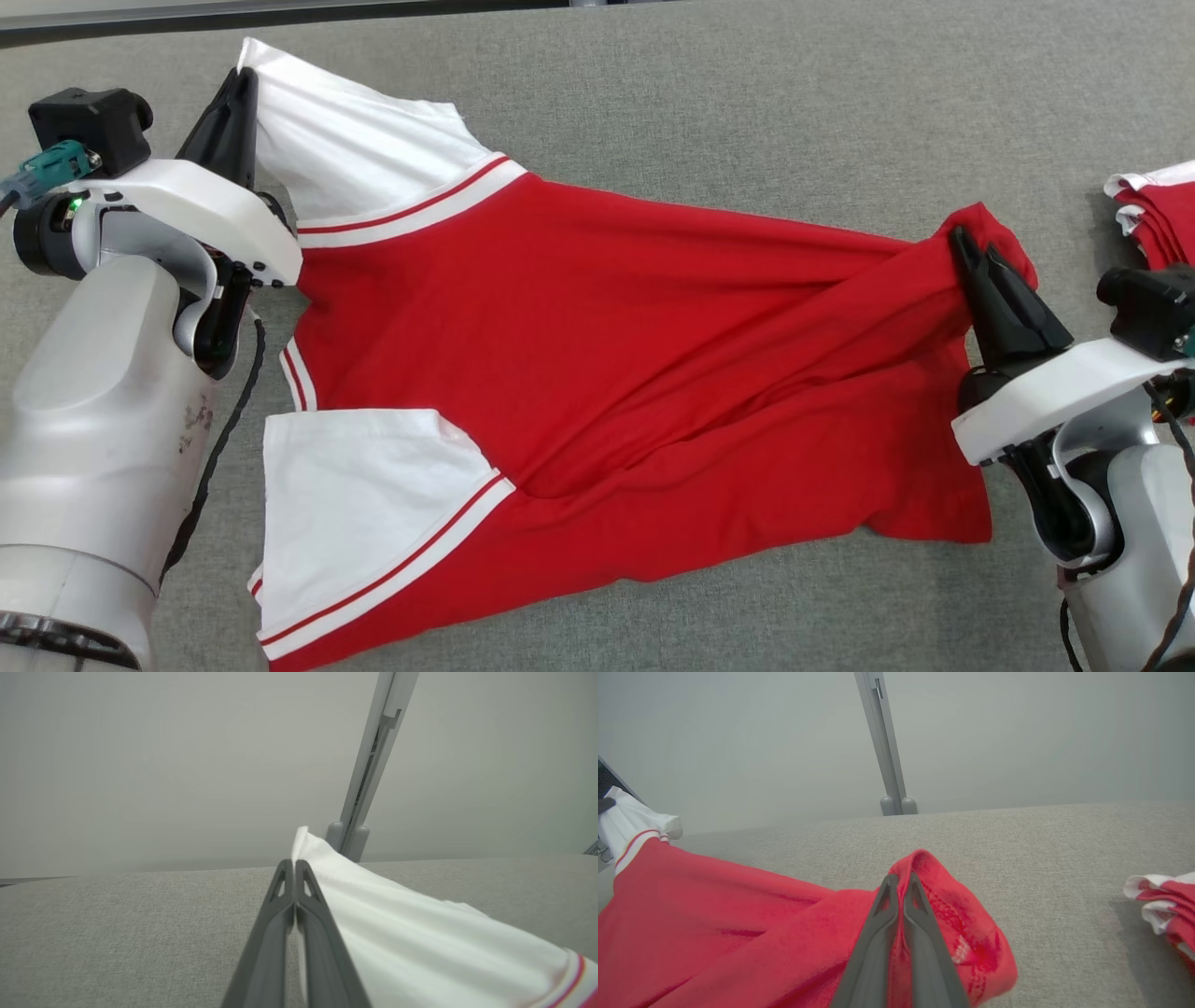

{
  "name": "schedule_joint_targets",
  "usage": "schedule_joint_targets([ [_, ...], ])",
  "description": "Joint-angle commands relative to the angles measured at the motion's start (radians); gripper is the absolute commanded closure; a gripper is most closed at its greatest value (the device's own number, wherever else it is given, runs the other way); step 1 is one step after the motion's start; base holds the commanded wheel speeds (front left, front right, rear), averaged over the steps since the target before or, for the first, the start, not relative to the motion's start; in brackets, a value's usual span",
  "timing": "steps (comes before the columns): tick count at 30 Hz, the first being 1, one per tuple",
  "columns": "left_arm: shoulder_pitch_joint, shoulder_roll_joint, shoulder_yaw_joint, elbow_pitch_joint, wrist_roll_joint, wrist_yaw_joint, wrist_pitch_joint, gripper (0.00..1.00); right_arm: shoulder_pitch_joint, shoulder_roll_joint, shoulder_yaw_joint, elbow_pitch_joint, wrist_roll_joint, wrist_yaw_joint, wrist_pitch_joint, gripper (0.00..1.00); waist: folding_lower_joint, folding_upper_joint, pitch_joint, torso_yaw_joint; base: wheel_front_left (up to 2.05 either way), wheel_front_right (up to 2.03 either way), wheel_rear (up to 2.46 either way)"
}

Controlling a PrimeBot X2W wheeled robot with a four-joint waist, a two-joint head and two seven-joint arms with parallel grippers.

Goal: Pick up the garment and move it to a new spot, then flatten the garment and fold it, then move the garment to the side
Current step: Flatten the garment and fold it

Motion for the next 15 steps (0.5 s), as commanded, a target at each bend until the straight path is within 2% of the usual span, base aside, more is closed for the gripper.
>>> schedule_joint_targets([
  [1, 0.006, 0.017, 0.007, -0.016, -0.001, 0.0, -0.008, 1.0, 0.016, -0.006, -0.006, 0.009, 0.01, -0.001, -0.01, 1.0, 0.0, 0.0, -0.003, 0.005, 0.0, 0.0, 0.0],
  [7, 0.135, 0.052, 0.095, -0.179, 0.012, 0.006, -0.009, 1.0, 0.067, -0.013, 0.004, 0.015, 0.047, -0.001, -0.085, 1.0, 0.0, 0.0, -0.02, 0.012, 0.0, 0.0, 0.0],
  [15, 0.499, 0.057, 0.195, -0.522, 0.051, 0.059, -0.008, 1.0, 0.169, -0.049, 0.112, 0.022, 0.087, -0.001, -0.265, 1.0, 0.0, 0.0, -0.054, 0.031, 0.0, 0.0, 0.0],
])
